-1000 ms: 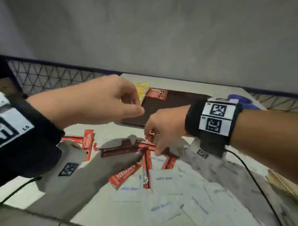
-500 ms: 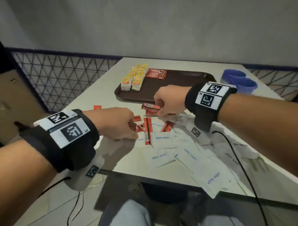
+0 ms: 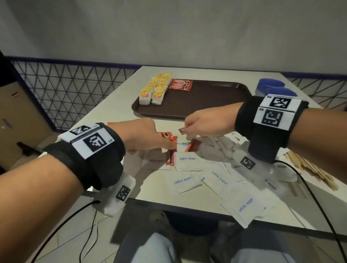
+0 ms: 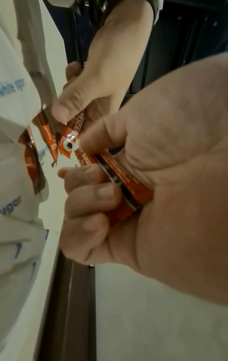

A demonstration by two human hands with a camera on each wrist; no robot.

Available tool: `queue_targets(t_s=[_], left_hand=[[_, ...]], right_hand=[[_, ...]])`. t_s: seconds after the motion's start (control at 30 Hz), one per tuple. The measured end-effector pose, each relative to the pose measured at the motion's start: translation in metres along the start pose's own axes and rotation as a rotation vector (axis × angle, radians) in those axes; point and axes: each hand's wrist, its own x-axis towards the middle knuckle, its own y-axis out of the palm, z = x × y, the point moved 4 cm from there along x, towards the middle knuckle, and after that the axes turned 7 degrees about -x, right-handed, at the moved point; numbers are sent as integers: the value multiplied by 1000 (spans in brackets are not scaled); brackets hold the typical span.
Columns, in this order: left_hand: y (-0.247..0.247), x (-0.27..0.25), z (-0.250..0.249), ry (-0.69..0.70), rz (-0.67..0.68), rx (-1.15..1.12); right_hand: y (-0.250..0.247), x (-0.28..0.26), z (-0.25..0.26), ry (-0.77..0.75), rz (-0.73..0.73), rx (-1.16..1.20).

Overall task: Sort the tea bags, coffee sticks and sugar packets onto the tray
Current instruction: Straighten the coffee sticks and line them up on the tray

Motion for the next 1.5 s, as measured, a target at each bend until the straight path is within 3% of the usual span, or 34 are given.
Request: queue_targets(t_s=[0.17,0.47,0.67,0.77,0.87,0.97,1.1,1.17,1.27,1.5], left_hand=[[11,2,-13,59,-37,27],[10,6,-18,4,2,26],[9,5,-19,-18,-14,49],[4,3,-20,41,-47,-36],[-7,-4,-25,116,-153,-107],[-17,-11,-30,184,-255,-263],[-8,-20,-41,296,-216,-428],[0,-31,-52,388,-191,-338],[23,-58,-77,509,-154,21],[72,-101,-120,627,101,287]], right_hand=[[9,-1,4,-98,-38,-205],[10,2,5,-82,-114,-298],[4,-16,11,-104,-190,-593],[-17,-35,-2,-50,-267,-484],[-34,-51,-32,107,-216,-268],[-33,-62,-69,243,-167,116],[-23,-78,-98,330,-208,376],[-21,-80,-107,367,-265,362],[-23,-77,-121,424,-367,233],[-13,-77,-136,528,-310,419]])
